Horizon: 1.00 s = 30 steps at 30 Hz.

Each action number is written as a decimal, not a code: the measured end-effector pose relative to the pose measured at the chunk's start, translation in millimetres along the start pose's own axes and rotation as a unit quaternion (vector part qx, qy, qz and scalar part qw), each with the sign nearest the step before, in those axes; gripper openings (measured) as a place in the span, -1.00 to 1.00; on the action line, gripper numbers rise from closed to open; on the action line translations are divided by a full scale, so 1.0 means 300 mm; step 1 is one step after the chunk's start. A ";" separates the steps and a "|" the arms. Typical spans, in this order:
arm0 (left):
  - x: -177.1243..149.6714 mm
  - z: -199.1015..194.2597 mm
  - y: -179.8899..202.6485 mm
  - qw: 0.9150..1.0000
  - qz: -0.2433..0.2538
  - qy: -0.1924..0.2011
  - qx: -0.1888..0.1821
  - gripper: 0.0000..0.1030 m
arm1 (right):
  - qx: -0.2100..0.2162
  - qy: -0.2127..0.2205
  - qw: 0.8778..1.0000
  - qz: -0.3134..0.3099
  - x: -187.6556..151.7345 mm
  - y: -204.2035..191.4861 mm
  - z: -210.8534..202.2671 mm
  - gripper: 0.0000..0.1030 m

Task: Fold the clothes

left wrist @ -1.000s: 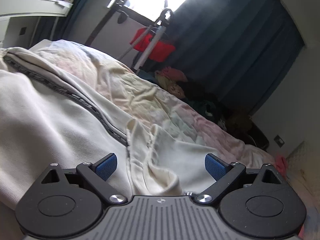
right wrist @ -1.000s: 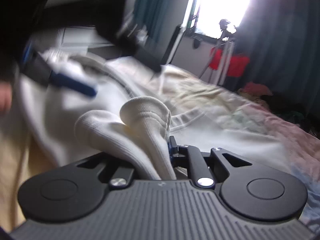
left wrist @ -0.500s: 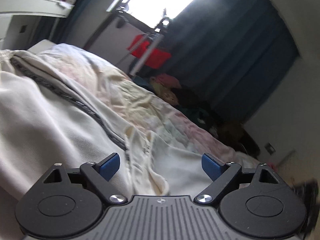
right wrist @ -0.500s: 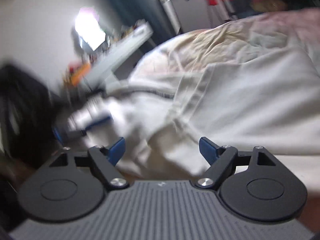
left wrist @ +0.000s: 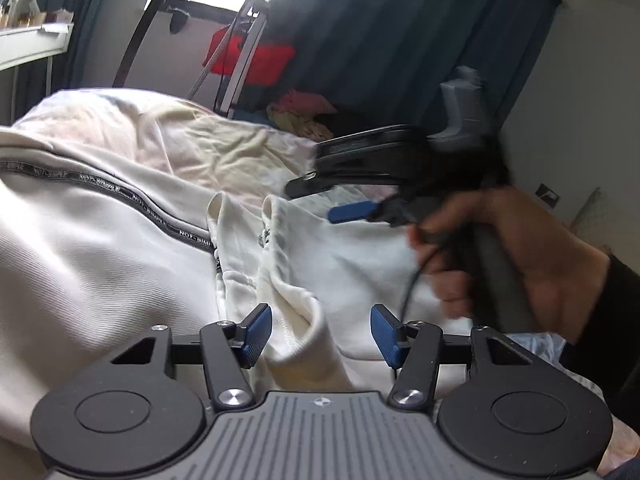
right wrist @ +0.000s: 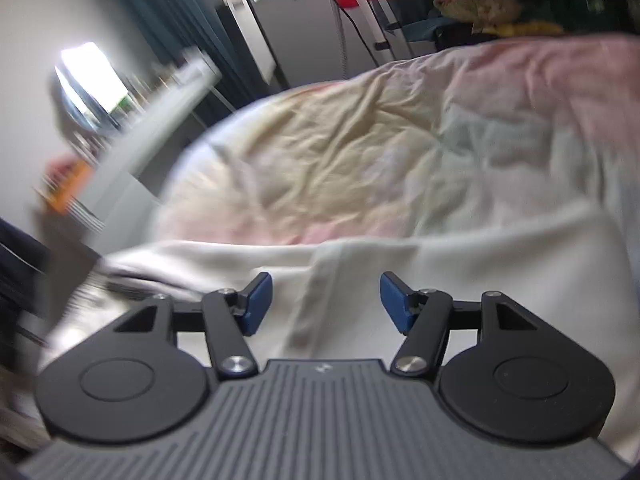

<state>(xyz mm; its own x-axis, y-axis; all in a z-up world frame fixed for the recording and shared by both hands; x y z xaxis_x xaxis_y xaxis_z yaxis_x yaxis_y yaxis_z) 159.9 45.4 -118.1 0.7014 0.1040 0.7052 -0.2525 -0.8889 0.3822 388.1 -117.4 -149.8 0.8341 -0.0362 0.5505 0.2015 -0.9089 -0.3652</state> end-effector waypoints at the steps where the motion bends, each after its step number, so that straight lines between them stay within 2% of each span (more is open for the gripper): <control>1: -0.004 0.016 -0.008 1.000 -0.005 -0.008 -0.005 -0.10 | -0.013 -0.009 1.000 -0.008 0.028 -0.009 0.038 0.22; 3: -0.013 0.045 -0.023 1.000 -0.013 -0.024 -0.014 -0.24 | -0.025 -0.023 0.999 -0.020 0.028 -0.029 0.100 0.22; 4: -0.015 0.053 -0.030 0.999 -0.015 -0.028 -0.012 -0.39 | -0.034 -0.024 0.999 -0.032 0.022 -0.039 0.120 0.17; 5: -0.017 0.062 -0.037 0.999 -0.017 -0.032 -0.010 -0.75 | -0.044 -0.023 0.998 -0.044 0.017 -0.049 0.141 0.01; 6: -0.015 0.068 -0.047 0.999 -0.023 -0.035 -0.009 -0.80 | -0.056 -0.017 0.996 -0.060 0.010 -0.059 0.144 -0.60; 7: -0.014 0.066 -0.054 0.999 -0.031 -0.034 -0.010 -0.84 | -0.056 -0.003 0.995 -0.079 0.000 -0.075 0.139 -0.75; 10: -0.007 0.035 -0.058 0.997 -0.058 -0.035 -0.025 -0.90 | -0.046 0.045 0.990 -0.127 -0.024 -0.125 0.080 -0.78; 12: -0.014 -0.008 -0.049 0.995 -0.079 -0.030 -0.044 -0.91 | -0.013 0.073 0.990 -0.122 -0.022 -0.142 0.017 -0.78; 13: -0.023 -0.019 -0.048 0.995 -0.082 -0.030 -0.042 -0.91 | -0.002 0.077 0.989 -0.128 -0.023 -0.154 0.002 -0.78; 16: -0.053 -0.051 -0.045 0.995 -0.091 -0.030 -0.034 -0.91 | 0.012 0.060 0.987 -0.147 -0.048 -0.181 0.021 -0.78; 19: -0.079 0.000 -0.088 0.992 -0.109 -0.063 -0.005 -0.91 | -0.023 0.036 0.983 -0.178 -0.105 -0.187 0.113 -0.78; 21: -0.072 0.011 -0.079 0.994 -0.088 -0.064 0.007 -0.89 | -0.022 0.041 0.985 -0.168 -0.120 -0.171 0.136 -0.76; 24: -0.067 0.003 -0.023 0.997 -0.008 -0.058 0.040 -0.80 | -0.005 0.052 0.990 -0.131 -0.100 -0.146 0.098 -0.75; 26: -0.074 -0.011 0.006 0.997 0.025 -0.050 0.055 -0.27 | 0.001 0.060 0.992 -0.110 -0.087 -0.138 0.051 -0.74; 28: -0.077 -0.036 0.023 0.997 0.038 -0.041 0.058 -0.11 | 0.005 0.070 0.993 -0.096 -0.076 -0.137 -0.005 -0.72; 30: -0.078 -0.068 0.035 0.996 0.045 -0.028 0.065 0.15 | 0.002 0.084 0.993 -0.088 -0.076 -0.138 -0.079 -0.68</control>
<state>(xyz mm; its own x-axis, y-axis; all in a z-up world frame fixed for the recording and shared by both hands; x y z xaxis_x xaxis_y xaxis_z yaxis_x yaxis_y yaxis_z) 127.3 42.9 -118.3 0.7171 -0.0013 0.6970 -0.2300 -0.9444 0.2348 348.7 -88.8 -129.4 0.6886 0.0549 0.7231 0.3399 -0.9052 -0.2550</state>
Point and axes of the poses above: each gripper's, at about its wrist camera, not at the fingertips, and z roughly the way its jaws point, y to its right, x to its top, the point moved 5 cm from there along z, roughly the way its jaws point, and after that the axes turned 6 degrees about -y, right-handed, at the moved point
